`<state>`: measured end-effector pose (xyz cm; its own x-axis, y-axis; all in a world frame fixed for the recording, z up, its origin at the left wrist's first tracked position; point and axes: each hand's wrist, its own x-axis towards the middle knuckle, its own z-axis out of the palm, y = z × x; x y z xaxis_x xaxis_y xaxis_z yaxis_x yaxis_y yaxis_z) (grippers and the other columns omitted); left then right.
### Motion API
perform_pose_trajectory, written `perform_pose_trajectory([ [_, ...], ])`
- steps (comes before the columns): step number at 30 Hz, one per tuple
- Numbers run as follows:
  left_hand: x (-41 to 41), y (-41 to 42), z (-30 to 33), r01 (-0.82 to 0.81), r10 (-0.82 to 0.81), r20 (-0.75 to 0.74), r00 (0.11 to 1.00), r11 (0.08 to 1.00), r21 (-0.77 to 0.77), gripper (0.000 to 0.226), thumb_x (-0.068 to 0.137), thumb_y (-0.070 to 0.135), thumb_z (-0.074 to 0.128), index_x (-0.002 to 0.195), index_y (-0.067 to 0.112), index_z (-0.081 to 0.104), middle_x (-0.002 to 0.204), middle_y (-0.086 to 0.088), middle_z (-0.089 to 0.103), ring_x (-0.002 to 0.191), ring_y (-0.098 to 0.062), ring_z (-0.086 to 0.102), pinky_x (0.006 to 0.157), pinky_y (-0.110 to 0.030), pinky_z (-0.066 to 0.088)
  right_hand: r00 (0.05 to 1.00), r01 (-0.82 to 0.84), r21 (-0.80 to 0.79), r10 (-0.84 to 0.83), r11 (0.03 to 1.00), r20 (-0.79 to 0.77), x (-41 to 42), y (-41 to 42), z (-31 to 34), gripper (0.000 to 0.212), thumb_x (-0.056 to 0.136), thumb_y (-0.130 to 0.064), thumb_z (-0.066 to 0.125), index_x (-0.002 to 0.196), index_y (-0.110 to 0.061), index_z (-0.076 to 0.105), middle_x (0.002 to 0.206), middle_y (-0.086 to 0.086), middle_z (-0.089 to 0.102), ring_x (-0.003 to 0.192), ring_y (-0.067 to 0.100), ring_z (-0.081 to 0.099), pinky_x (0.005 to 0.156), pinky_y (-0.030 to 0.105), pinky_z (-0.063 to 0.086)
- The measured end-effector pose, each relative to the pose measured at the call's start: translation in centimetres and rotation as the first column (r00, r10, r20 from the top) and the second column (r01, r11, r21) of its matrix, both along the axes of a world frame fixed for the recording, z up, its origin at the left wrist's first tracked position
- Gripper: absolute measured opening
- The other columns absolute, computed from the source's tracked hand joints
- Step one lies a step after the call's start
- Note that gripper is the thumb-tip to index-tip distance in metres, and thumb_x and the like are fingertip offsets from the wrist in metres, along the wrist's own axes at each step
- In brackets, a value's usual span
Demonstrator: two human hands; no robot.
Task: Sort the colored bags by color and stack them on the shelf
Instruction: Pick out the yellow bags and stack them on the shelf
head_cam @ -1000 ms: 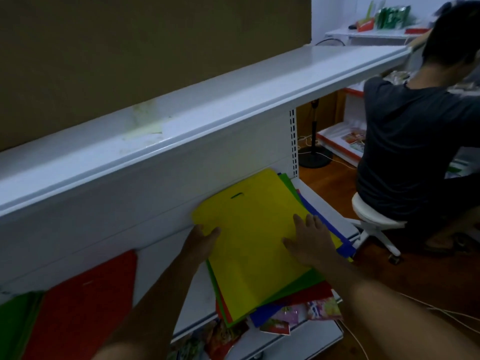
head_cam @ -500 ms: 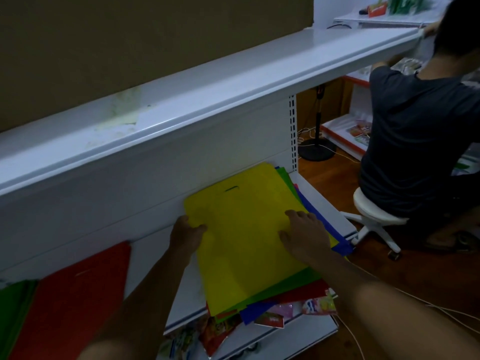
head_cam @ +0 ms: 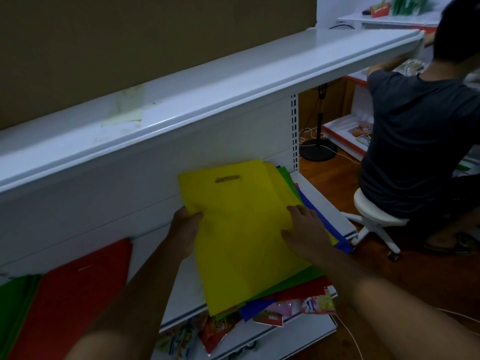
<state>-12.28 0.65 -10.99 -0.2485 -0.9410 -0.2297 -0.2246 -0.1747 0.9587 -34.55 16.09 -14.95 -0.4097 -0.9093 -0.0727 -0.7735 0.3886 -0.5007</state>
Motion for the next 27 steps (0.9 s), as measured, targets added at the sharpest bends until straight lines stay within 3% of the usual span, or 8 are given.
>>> perform_pose_trajectory([
  [4, 1.3, -0.3, 1.3, 0.012, -0.013, -0.128, 0.992, 1.0, -0.008, 0.033, 0.099, 0.002, 0.045, 0.127, 0.015, 0.056, 0.126, -0.008, 0.061, 0.114, -0.032, 0.057, 0.101, -0.053, 0.043, 0.985, 0.0, -0.082, 0.014, 0.997, 0.169, 0.6, 0.0, 0.7, 0.085, 0.095, -0.039, 0.056, 0.155, -0.02, -0.001, 0.16, 0.009, 0.014, 0.147, 0.032, 0.01, 0.117, 0.047, 0.021],
  [6, 2.2, -0.6, 1.9, -0.002, 0.004, -0.191, 0.982, 1.0, 0.011, 0.038, 0.099, 0.003, 0.044, 0.135, 0.014, 0.052, 0.133, -0.009, 0.058, 0.12, -0.034, 0.054, 0.103, -0.057, 0.04, 0.967, 0.006, -0.122, 0.026, 0.993, 0.253, 1.3, 0.0, 1.2, 0.087, 0.095, -0.037, 0.057, 0.155, -0.022, -0.004, 0.157, 0.01, 0.022, 0.144, 0.031, 0.02, 0.112, 0.046, 0.03],
  [9, 3.4, -0.5, 3.2, -0.027, 0.035, -0.256, 0.966, 0.999, 0.034, 0.039, 0.098, 0.004, 0.045, 0.135, 0.014, 0.053, 0.13, -0.009, 0.06, 0.118, -0.034, 0.057, 0.1, -0.056, 0.043, 0.884, 0.091, -0.148, -0.012, 0.985, 0.468, 2.8, -0.3, 2.6, 0.08, 0.096, -0.031, 0.058, 0.155, -0.022, 0.005, 0.134, 0.013, 0.05, 0.107, 0.021, 0.054, 0.081, 0.034, 0.049],
  [11, 4.6, -0.3, 4.3, -0.02, 0.029, -0.303, 0.953, 0.999, 0.033, 0.038, 0.097, 0.003, 0.045, 0.132, 0.012, 0.055, 0.125, -0.01, 0.064, 0.111, -0.032, 0.062, 0.095, -0.051, 0.048, 0.837, 0.12, -0.148, -0.02, 0.982, 0.547, 4.1, -0.4, 3.7, 0.072, 0.097, -0.027, 0.058, 0.154, -0.019, 0.014, 0.119, 0.018, 0.057, 0.082, 0.017, 0.056, 0.064, 0.03, 0.048],
  [16, 8.5, 0.1, 7.2, -0.018, 0.033, -0.422, 0.906, 0.999, 0.04, 0.032, 0.094, 0.0, 0.045, 0.115, 0.015, 0.065, 0.106, -0.006, 0.073, 0.089, -0.024, 0.071, 0.071, -0.038, 0.06, 0.801, 0.09, -0.068, -0.032, 0.994, 0.598, 8.2, -1.1, 5.7, 0.077, 0.093, -0.046, 0.057, 0.154, -0.024, 0.015, 0.146, 0.012, 0.041, 0.124, 0.028, 0.049, 0.095, 0.038, 0.045],
  [19, 11.3, 0.5, 8.6, 0.027, -0.001, -0.473, 0.881, 0.998, 0.05, 0.032, 0.093, 0.001, 0.045, 0.105, 0.016, 0.071, 0.101, -0.009, 0.073, 0.086, -0.025, 0.071, 0.072, -0.041, 0.06, 0.736, 0.081, -0.011, -0.053, 0.997, 0.675, 11.5, -1.8, 6.4, 0.082, 0.09, -0.054, 0.056, 0.154, -0.026, 0.013, 0.156, 0.005, 0.028, 0.137, 0.029, 0.038, 0.106, 0.04, 0.039],
  [24, 18.0, 0.5, 10.5, 0.015, 0.0, -0.443, 0.897, 0.999, 0.03, 0.028, 0.091, 0.002, 0.051, 0.112, 0.013, 0.066, 0.106, -0.014, 0.07, 0.089, -0.03, 0.069, 0.082, -0.048, 0.056, 0.685, 0.101, -0.122, 0.02, 0.987, 0.728, 18.5, -2.7, 7.5, 0.067, 0.094, -0.037, 0.061, 0.15, -0.025, 0.027, 0.146, -0.002, 0.043, 0.125, 0.023, 0.051, 0.1, 0.039, 0.047],
  [27, 23.1, -0.7, 10.6, -0.109, 0.101, -0.287, 0.953, 0.994, -0.013, 0.014, 0.092, 0.01, 0.058, 0.1, 0.014, 0.069, 0.106, -0.02, 0.068, 0.086, -0.032, 0.065, 0.089, -0.052, 0.05, 0.812, 0.073, -0.227, 0.075, 0.971, 0.579, 22.5, -3.0, 8.2, 0.065, 0.097, -0.016, 0.058, 0.151, -0.023, 0.024, 0.145, 0.0, 0.041, 0.128, 0.022, 0.045, 0.084, 0.028, 0.045],
])
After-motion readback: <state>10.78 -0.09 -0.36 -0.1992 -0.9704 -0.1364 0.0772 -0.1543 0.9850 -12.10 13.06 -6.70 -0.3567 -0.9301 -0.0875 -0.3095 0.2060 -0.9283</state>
